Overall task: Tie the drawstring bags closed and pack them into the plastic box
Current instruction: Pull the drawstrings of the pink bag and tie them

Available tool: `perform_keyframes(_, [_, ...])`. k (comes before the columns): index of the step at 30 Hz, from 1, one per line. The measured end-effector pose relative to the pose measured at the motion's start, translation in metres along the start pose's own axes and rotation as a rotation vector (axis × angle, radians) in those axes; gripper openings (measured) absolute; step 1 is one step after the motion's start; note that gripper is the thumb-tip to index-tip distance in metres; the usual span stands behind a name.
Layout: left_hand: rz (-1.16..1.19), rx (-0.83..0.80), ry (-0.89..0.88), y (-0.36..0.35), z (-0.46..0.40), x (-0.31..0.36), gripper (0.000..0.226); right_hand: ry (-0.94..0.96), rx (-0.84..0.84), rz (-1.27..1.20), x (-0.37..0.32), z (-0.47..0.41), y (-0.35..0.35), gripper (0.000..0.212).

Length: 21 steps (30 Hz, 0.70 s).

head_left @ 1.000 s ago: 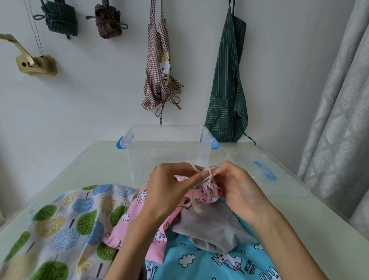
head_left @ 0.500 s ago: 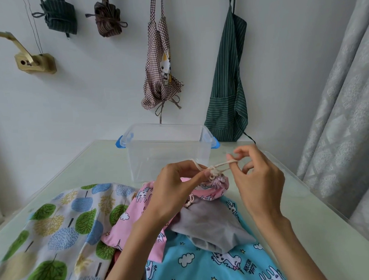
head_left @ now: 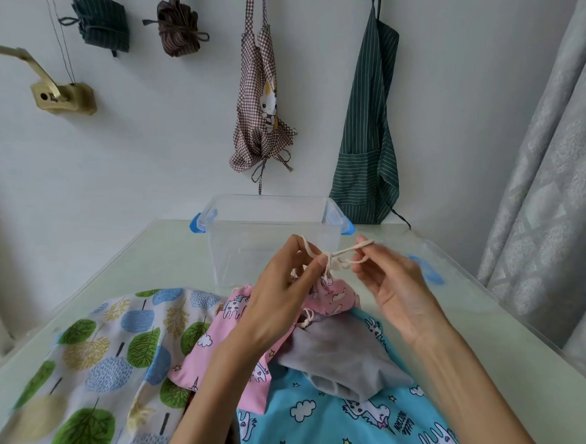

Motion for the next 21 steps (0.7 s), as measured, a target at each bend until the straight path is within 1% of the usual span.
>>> perform_keyframes(2, [-0.016,0.002,-0.004,0.005,-0.001,-0.001,0.02,0.256,0.192,0.517,-0.016,0.001,0.013,0.004])
perform_keyframes(3, [-0.032,0.0,-0.004,0.008,-0.001,-0.002,0.02,0.328,0.283,0.798,-0.024,0.002,0.019,0.005])
perform_keyframes(4, [-0.045,-0.007,-0.004,0.01,-0.001,-0.003,0.02,0.296,0.322,1.038,-0.028,0.001,0.026,0.011])
perform_keyframes(5, [-0.054,-0.014,0.0,0.011,-0.001,-0.004,0.02,0.169,0.312,1.221,-0.027,-0.001,0.033,0.024])
perform_keyframes(6, [-0.062,-0.02,0.004,0.01,-0.001,-0.005,0.019,0.024,0.279,1.34,-0.024,-0.001,0.041,0.039])
perform_keyframes(7, [-0.07,-0.025,0.005,0.01,-0.001,-0.006,0.019,-0.062,0.235,1.374,-0.023,0.0,0.044,0.051])
perform_keyframes(8, [-0.08,-0.027,0.003,0.009,-0.001,-0.006,0.019,-0.067,0.18,1.311,-0.023,0.002,0.042,0.054])
perform_keyframes(10, [-0.096,-0.024,-0.004,0.008,-0.001,-0.006,0.018,0.01,0.031,1.017,-0.025,0.008,0.024,0.039])
perform_keyframes(11, [-0.098,-0.022,-0.004,0.008,-0.001,-0.007,0.017,0.022,-0.039,0.918,-0.024,0.009,0.016,0.032])
perform_keyframes(13, [-0.098,-0.022,-0.003,0.007,-0.001,-0.006,0.015,0.021,-0.12,0.91,-0.015,0.011,0.003,0.024])
perform_keyframes(15, [-0.098,-0.001,0.003,0.006,0.0,-0.005,0.012,0.051,-0.129,0.964,-0.003,0.009,-0.006,0.012])
perform_keyframes(16, [-0.093,0.03,0.009,0.006,-0.001,-0.004,0.011,0.075,-0.109,0.943,0.0,0.008,-0.009,0.01])
perform_keyframes(18, [-0.035,0.115,0.042,0.005,-0.001,0.0,0.012,0.136,-0.081,0.827,0.0,0.006,-0.01,0.013])
perform_keyframes(20, [0.092,0.194,0.096,0.004,-0.001,0.001,0.014,0.202,-0.085,0.706,-0.007,0.007,-0.01,0.007])
perform_keyframes(21, [0.145,0.229,0.13,0.004,-0.001,0.001,0.015,0.236,-0.085,0.661,-0.011,0.008,-0.008,0.011])
Point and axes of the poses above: each hand's wrist, its own z-axis away from the middle knuckle, its own y-axis out of the back of the hand, x = y × z, the point moved 4 cm from there along -z, towards the middle knuckle, and after that the axes turned 10 degrees about -y, right-handed, at the moved point
